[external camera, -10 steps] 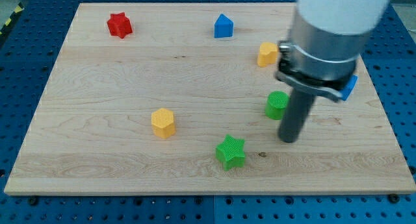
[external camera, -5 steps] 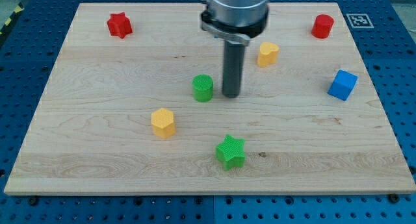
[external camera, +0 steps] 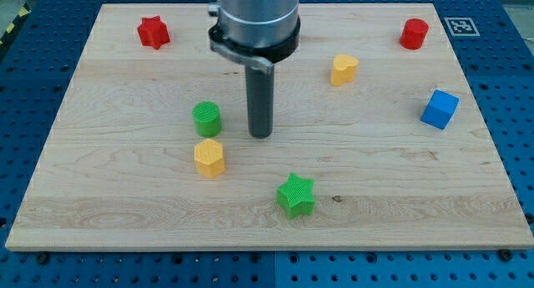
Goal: Move green circle towards center left of the board
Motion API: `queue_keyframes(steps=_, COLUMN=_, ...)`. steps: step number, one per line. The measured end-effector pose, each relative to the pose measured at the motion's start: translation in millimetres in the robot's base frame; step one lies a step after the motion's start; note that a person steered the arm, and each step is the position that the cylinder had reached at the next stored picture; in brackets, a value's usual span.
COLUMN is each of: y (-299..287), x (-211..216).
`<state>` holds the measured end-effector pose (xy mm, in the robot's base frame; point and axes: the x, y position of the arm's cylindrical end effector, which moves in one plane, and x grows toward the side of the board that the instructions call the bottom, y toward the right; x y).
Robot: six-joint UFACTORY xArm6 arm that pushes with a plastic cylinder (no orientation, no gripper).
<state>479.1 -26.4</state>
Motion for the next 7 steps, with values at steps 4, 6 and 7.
queue_keyframes(steps=4, y=-38.6, x=-36.6)
queue_keyframes(steps=6, y=-98.9, x=-58.5)
queue_keyframes(steps=7, y=-137.9, x=-58.4)
